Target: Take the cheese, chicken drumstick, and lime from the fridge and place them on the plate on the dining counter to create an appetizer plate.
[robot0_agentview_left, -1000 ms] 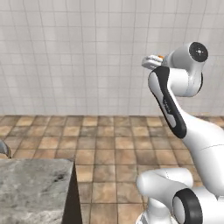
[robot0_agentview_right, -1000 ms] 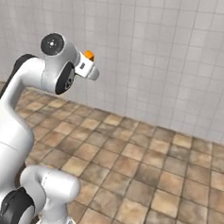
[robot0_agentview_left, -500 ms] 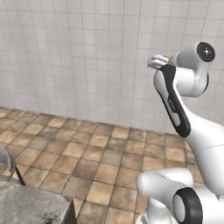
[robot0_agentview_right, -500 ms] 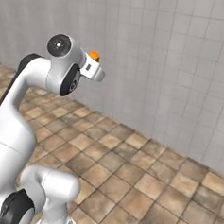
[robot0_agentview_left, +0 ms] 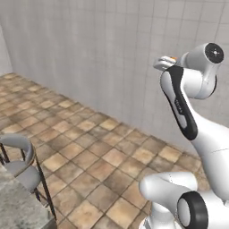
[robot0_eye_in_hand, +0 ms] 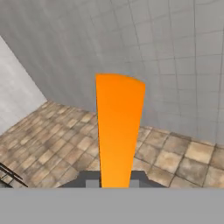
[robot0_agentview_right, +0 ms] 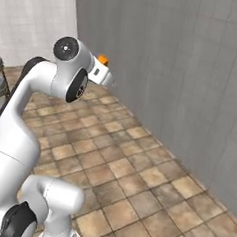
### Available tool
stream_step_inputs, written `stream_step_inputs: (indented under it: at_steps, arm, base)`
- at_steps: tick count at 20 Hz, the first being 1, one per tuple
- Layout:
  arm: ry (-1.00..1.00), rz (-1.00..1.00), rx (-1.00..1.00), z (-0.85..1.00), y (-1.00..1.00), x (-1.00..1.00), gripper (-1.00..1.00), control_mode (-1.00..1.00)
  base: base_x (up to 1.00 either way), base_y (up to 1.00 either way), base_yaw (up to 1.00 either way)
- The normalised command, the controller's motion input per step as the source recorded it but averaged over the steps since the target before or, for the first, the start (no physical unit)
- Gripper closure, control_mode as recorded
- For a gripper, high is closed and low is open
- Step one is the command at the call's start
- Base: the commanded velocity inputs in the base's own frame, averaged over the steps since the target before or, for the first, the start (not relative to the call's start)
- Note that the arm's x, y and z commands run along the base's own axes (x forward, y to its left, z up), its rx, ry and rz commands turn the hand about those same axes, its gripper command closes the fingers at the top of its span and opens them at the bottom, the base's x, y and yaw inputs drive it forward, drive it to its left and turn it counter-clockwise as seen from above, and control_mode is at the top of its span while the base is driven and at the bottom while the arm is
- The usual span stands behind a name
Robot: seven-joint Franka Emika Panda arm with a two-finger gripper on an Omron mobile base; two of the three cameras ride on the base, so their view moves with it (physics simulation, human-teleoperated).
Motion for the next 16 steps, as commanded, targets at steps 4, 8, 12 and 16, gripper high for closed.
stream_step_inputs:
  at_steps: [4,8,12,16]
  arm:
    - [0.0,0.0,0.0,0.0,0.0,0.0,1.0,1.0]
    - [0.0,0.0,0.0,0.0,0.0,0.0,1.0,1.0]
    - [0.0,0.0,0.0,0.0,0.0,0.0,1.0,1.0]
    - [0.0,0.0,0.0,0.0,0.0,0.0,1.0,1.0]
  base:
    - [0.6,-0.04,0.72]
    - [0.67,0.0,0.71]
    - [0.94,0.0,0.72]
    - [1.0,-0.16,0.71]
